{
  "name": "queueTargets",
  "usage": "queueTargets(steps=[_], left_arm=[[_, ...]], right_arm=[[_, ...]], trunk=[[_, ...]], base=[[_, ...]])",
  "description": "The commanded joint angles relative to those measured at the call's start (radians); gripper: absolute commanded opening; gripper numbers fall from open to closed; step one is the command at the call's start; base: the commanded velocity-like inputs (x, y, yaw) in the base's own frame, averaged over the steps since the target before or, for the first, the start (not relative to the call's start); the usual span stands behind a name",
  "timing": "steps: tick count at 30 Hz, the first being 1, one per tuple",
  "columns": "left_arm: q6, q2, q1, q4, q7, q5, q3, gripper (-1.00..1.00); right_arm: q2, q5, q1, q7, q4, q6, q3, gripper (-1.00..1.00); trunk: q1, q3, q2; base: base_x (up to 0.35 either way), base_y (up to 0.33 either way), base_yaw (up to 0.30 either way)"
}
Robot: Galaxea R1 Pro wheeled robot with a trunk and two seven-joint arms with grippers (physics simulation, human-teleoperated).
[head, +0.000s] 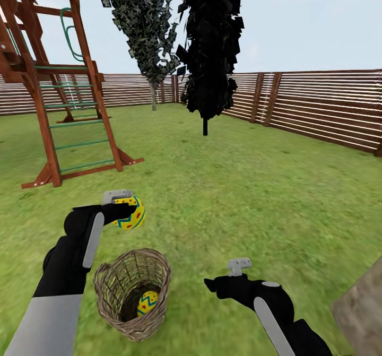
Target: Take the three Easter eggs out of the wicker basket on the lawn in the garden, then place them on the lawn next to a single tree (choose any tree) so that all three eggs are next to the same tree and none are left in the basket.
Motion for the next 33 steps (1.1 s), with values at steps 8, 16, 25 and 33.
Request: queueTargets(steps=[8, 16, 25, 33], left_arm=[[0.004, 0.000, 0.007, -0.009, 0.006, 0.010, -0.016, -1.00], [0.004, 0.000, 0.013, -0.024, 0.005, 0.010, -0.045, -1.00], [0.004, 0.000, 0.019, -0.020, 0.003, 0.013, -0.103, -1.00], [0.004, 0.000, 0.020, -0.021, 0.003, 0.012, -0.122, -1.00]], right_arm=[[-0.001, -0.010, -0.001, -0.010, -0.001, 0.003, 0.001, 1.00], [-0.001, -0.010, -0.001, -0.010, -0.001, 0.002, 0.001, 1.00], [-0.001, -0.010, -0.001, -0.010, -0.001, 0.002, 0.001, 1.00], [-0.001, -0.010, -0.001, -0.010, -0.001, 0.002, 0.001, 1.00]], trunk=[[-0.008, 0.015, 0.014], [-0.038, 0.049, 0.070], [-0.054, 0.073, 0.098], [-0.054, 0.082, 0.098]], base=[[0.000, 0.000, -0.214], [0.000, 0.000, -0.214], [-0.007, 0.000, -0.214], [-0.280, 0.000, -0.214]])
